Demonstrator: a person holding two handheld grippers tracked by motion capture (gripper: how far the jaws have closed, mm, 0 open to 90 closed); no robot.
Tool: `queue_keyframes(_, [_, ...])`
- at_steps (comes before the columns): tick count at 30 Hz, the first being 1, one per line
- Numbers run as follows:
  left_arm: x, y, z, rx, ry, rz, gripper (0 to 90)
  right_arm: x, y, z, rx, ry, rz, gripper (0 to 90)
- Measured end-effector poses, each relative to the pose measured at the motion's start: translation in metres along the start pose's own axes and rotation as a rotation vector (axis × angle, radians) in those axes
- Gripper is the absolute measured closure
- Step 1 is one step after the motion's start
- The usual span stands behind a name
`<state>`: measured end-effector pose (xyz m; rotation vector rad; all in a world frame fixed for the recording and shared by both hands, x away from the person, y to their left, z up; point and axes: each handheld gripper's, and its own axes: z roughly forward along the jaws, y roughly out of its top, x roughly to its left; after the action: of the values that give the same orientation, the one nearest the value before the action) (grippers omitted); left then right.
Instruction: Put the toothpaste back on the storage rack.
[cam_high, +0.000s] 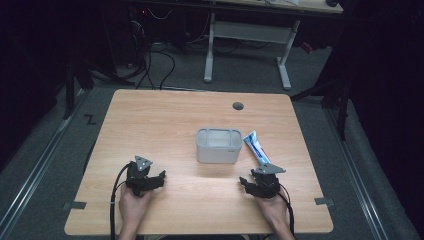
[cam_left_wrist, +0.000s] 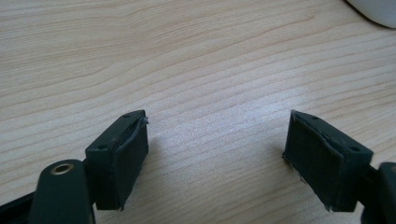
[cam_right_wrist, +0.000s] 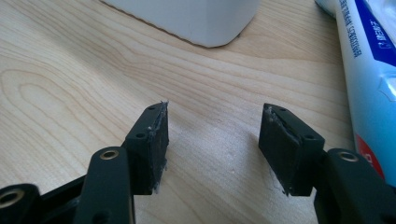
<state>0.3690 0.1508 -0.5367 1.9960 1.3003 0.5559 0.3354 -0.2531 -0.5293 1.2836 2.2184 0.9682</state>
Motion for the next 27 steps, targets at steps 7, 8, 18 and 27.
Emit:
queue_keyframes(7, [0.000, 0.000, 0.000, 0.000, 0.000, 0.000, 21.8, 0.001, -0.002, -0.009, -0.031, -0.002, -0.009, 44.3])
queue_keyframes(8, [0.000, 0.000, 0.000, 0.000, 0.000, 0.000, 21.8, 0.001, -0.002, -0.010, -0.036, 0.000, -0.007, 44.3])
queue_keyframes(18, [0.000, 0.000, 0.000, 0.000, 0.000, -0.001, 21.8, 0.000, -0.002, -0.023, -0.061, 0.015, 0.004, 47.0])
queue_keyframes(27, [0.000, 0.000, 0.000, 0.000, 0.000, -0.001, 21.8, -0.007, -0.002, -0.036, -0.090, 0.007, 0.021, 47.7])
